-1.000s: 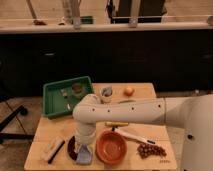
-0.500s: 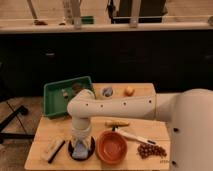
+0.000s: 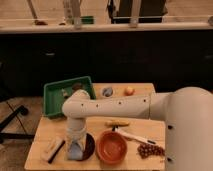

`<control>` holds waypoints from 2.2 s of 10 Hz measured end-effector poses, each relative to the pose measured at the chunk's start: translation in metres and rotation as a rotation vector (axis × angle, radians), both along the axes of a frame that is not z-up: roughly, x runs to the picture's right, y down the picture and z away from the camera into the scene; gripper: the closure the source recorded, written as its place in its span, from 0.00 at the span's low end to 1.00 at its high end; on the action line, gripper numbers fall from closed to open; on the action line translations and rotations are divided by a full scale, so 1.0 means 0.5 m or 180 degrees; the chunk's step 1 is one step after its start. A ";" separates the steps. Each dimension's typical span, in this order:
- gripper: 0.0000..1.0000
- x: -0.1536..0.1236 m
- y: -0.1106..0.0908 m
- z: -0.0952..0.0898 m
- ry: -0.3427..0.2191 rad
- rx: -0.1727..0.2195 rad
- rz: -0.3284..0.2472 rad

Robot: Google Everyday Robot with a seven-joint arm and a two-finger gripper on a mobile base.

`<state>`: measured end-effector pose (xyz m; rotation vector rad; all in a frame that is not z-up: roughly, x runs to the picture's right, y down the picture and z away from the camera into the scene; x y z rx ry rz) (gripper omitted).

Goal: Wipe purple bowl with sponge

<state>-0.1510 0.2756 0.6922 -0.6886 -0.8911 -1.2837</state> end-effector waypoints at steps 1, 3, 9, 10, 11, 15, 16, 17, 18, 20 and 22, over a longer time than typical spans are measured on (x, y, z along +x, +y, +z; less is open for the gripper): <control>1.00 0.001 0.006 -0.010 -0.0029 -0.0016 0.0000; 1.00 0.007 0.015 -0.026 -0.0050 -0.0044 -0.0005; 1.00 0.089 0.019 -0.018 0.0199 -0.0141 0.0060; 1.00 0.091 0.010 -0.015 0.0222 -0.0115 0.0077; 1.00 0.091 0.001 -0.013 0.0241 -0.0086 0.0061; 1.00 0.055 -0.027 0.004 0.0202 0.0007 -0.0008; 1.00 0.046 -0.028 0.010 0.0180 0.0012 -0.0027; 1.00 0.034 -0.027 0.017 0.0138 0.0007 -0.0050; 1.00 0.020 -0.025 0.019 0.0078 -0.0003 -0.0081; 1.00 -0.013 -0.017 0.007 -0.0075 -0.0011 -0.0110; 1.00 -0.025 -0.007 -0.018 -0.0213 -0.0026 -0.0146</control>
